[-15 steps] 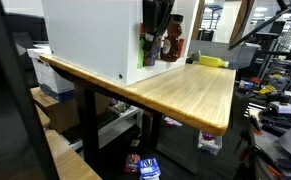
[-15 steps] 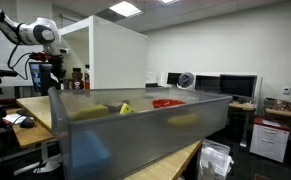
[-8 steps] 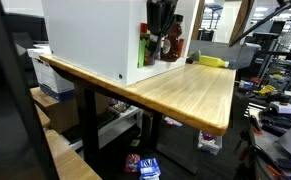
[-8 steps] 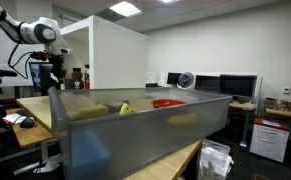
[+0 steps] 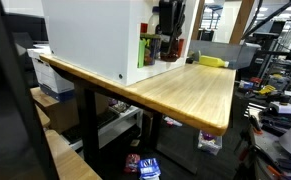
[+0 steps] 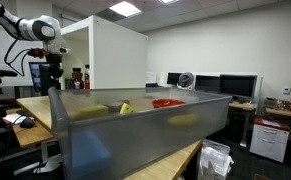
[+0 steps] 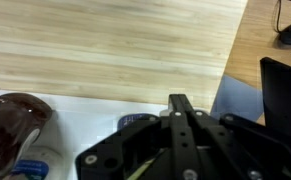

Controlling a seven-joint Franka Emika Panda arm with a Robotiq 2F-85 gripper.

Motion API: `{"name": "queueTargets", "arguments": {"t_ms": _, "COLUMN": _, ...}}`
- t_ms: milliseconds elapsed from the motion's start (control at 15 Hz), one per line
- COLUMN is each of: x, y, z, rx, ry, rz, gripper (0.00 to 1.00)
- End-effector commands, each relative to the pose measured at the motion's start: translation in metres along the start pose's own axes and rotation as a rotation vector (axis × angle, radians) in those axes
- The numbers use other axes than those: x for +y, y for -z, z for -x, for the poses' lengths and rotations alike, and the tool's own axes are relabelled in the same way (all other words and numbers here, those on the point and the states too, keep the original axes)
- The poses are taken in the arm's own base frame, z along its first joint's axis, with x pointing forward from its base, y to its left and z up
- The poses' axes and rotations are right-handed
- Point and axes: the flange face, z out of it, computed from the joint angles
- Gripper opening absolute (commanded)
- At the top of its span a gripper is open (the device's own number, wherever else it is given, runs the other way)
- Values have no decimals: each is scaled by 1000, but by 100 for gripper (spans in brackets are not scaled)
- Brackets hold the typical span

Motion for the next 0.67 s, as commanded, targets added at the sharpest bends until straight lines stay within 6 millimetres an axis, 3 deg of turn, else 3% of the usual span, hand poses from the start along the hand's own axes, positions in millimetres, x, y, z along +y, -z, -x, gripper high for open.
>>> {"name": "queueTargets", "arguments": {"t_ms": 0, "x": 20, "y": 11, "z": 2, "rx": 72, "ry": -21, "rz": 62, "gripper": 0}}
{"name": "queueTargets", "arguments": {"t_ms": 600, "x": 51, "y": 13, "z": -12, "rx": 177, "ry": -42, "rz": 198, "gripper": 0}}
